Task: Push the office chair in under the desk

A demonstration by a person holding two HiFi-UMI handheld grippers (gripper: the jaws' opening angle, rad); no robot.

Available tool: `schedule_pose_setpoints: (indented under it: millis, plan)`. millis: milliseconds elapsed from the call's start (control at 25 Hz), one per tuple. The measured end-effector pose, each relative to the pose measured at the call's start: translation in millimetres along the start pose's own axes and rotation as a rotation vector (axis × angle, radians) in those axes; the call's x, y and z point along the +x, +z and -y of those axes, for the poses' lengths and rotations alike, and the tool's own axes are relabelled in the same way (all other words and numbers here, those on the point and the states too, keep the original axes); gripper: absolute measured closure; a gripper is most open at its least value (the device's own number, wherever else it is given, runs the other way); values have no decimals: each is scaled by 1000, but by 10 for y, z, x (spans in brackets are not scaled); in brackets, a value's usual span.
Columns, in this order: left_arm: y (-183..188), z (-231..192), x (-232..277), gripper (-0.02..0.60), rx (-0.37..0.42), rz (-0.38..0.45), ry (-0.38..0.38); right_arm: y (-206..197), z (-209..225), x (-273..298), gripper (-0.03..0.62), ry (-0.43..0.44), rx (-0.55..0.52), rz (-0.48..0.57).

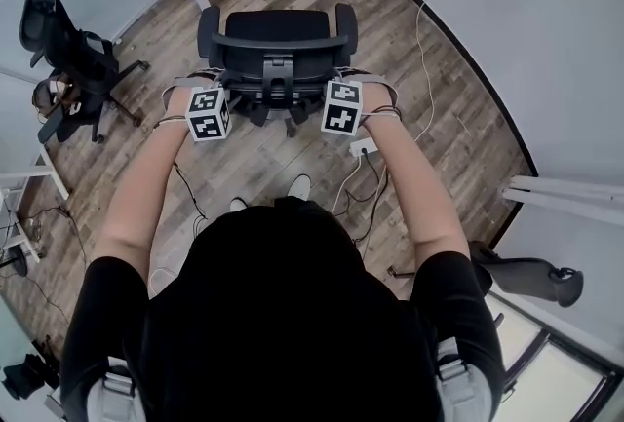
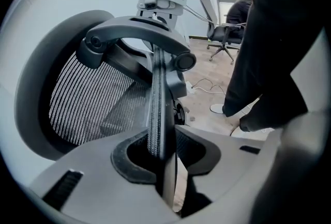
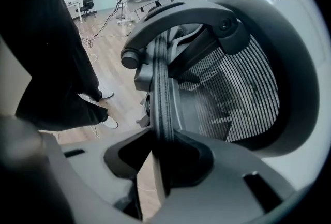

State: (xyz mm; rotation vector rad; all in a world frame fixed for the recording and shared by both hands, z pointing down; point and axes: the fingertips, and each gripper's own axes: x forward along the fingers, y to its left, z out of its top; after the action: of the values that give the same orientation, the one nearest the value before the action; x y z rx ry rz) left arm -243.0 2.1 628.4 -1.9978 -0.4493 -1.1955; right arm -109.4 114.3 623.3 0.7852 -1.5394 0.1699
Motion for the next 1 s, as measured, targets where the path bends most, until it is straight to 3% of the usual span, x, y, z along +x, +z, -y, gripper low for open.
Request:
schedule_pose_setpoints:
  millis: [680,1000]
  plan:
    - [55,-694,355,486,-83,-57,-32,-297,813,229,485,42,-43,9]
    - [103,-1074,524,491,-115,2,-51,-448,1285,343,482,60,-53,-9]
